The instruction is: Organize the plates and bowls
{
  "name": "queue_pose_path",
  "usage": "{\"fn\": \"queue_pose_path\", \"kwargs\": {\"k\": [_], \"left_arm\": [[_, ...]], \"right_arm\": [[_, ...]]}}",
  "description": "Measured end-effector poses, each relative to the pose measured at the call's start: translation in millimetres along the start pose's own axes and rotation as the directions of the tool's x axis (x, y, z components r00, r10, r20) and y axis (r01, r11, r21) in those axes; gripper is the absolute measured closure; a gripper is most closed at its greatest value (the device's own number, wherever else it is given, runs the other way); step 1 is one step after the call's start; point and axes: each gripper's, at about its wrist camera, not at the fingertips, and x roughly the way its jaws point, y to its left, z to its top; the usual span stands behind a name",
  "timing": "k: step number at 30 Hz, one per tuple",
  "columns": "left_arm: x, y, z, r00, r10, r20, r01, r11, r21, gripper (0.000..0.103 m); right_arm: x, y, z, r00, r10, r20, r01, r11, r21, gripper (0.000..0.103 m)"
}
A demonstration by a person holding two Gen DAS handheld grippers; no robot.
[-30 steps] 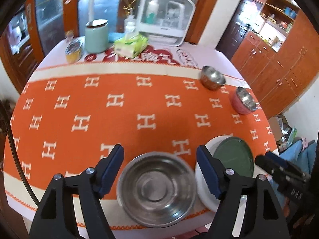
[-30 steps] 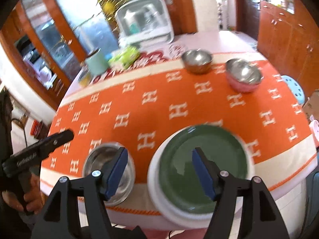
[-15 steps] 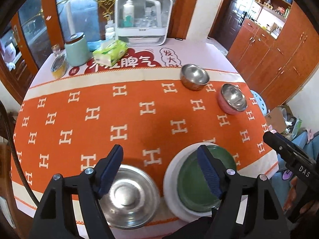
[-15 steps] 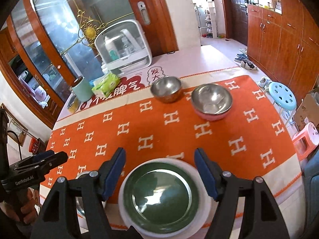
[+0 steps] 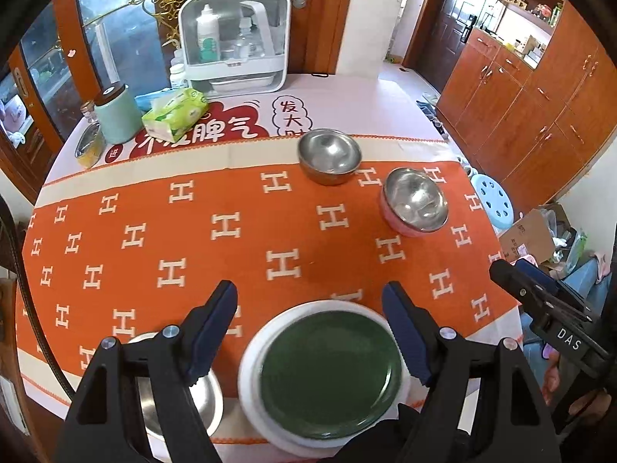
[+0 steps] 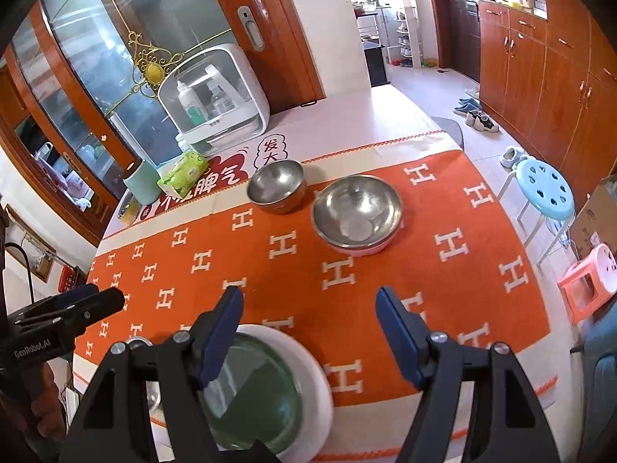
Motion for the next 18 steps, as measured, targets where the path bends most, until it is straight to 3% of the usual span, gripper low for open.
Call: {"fn": "queue_pose_path", "kwargs": {"k": [9, 18], "left_arm": [[23, -51, 11, 1.000, 0.010, -0.008, -0.010, 0.998, -0.057, 0.027], [51, -92, 28, 0.999, 0.017, -0.048, -0.019, 0.999, -0.042, 0.027]], "right_arm": [[9, -48, 21, 0.999, 0.022, -0.029, -0.023, 0.998, -0.055, 0.032], [30, -87, 42, 0.998, 0.048, -0.050, -0.050, 0.998, -0.033, 0.032]]}}
